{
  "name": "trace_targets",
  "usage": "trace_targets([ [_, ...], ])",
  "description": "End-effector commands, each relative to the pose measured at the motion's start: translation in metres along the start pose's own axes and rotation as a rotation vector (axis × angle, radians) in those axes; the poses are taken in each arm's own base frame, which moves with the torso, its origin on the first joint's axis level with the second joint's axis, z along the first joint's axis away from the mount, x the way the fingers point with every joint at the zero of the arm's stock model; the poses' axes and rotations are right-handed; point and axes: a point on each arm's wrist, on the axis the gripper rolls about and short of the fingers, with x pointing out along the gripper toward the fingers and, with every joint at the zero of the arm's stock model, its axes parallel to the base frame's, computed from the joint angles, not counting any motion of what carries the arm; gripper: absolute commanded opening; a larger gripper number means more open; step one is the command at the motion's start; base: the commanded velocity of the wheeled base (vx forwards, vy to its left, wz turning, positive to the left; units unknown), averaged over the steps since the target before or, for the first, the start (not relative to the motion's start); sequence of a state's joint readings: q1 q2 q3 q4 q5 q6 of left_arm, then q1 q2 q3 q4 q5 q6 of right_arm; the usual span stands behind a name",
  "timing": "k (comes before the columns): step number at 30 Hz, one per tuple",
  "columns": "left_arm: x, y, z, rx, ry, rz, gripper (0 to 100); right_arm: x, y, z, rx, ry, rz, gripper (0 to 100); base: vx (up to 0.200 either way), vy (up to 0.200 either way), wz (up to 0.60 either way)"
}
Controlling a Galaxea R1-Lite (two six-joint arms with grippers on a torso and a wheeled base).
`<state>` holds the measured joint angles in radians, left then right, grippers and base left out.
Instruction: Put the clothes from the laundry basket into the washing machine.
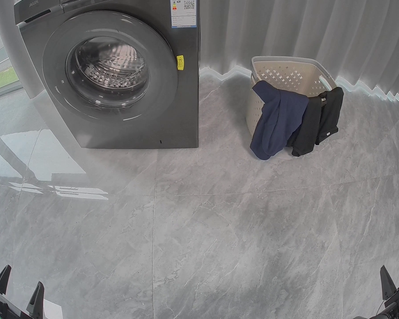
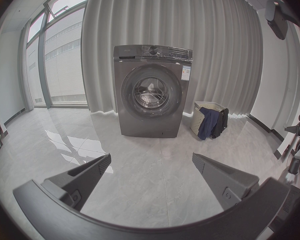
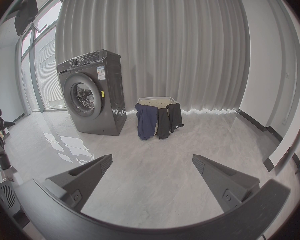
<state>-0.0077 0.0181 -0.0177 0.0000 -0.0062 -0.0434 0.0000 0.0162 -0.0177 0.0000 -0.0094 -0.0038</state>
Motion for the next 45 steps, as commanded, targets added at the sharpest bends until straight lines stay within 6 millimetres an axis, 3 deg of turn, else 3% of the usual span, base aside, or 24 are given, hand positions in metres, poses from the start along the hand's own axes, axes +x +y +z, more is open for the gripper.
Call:
trace_targets([
  [1,0.0,0.0002,-0.0053,-0.001,0.001,0.0,100,0.0004,0.0,-0.0052,-0.001,0.006,0.0,100,0.0,0.0,0.0],
  [7,0.0,0.0002,-0.0053,0.002,0.001,0.0,100,0.0004,0.0,-0.0052,-0.001,0.006,0.0,100,0.0,0.0,0.0],
  [25,0.0,0.0002,-0.0053,0.002,0.001,0.0,100,0.0004,0.0001,-0.0052,-0.002,0.006,0.002,100,0.2,0.0,0.0],
  [31,0.0,0.0002,-0.0053,0.0,0.001,0.0,100,0.0004,0.0001,-0.0052,-0.002,0.006,0.002,100,0.0,0.0,0.0],
  [45,0.0,0.0002,-0.0053,0.002,0.001,0.0,100,0.0004,0.0001,-0.0052,-0.002,0.006,0.002,100,0.0,-0.2,0.0],
])
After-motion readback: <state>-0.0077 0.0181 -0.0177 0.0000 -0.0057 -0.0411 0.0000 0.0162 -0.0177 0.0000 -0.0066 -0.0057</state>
